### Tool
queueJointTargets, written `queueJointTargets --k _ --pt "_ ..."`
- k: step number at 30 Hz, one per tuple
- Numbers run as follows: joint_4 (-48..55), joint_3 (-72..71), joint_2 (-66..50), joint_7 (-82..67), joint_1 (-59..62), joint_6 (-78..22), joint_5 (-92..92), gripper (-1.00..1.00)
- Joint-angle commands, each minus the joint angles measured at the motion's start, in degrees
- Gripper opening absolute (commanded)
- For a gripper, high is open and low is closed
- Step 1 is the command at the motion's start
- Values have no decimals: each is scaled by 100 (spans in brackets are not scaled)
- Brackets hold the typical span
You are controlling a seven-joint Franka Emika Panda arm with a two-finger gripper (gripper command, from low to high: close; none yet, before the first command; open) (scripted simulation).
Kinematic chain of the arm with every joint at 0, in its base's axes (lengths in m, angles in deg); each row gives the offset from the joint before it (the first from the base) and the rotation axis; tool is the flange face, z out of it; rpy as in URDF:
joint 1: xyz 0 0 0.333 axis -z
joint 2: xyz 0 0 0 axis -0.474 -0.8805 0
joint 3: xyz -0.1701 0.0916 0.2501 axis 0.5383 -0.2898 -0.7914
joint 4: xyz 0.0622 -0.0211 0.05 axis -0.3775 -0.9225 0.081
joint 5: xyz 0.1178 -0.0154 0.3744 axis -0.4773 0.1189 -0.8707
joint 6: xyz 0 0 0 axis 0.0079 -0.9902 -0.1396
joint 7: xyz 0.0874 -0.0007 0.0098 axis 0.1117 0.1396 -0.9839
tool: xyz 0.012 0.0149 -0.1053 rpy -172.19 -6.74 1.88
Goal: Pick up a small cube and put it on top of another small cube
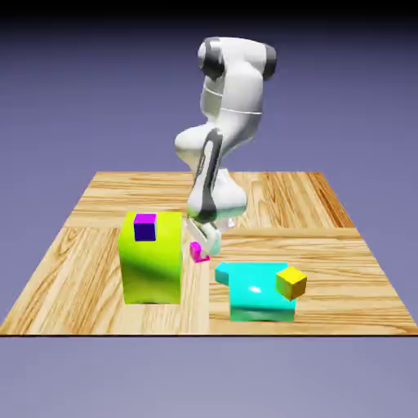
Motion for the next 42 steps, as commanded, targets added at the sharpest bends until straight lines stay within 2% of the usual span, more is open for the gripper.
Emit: queueJointTargets --k 1,5,15,18,42 --pt "-50 137 208 76 -160 170 84 -100" --pt "-154 425 643 239 -496 517 264 -100" --pt "240 1169 1096 2500 -1464 273 2755 -100" --pt "422 1409 1110 2671 -1745 0 3503 -100" --pt "2678 3440 -490 -3167 -3723 -4844 9137 -100"
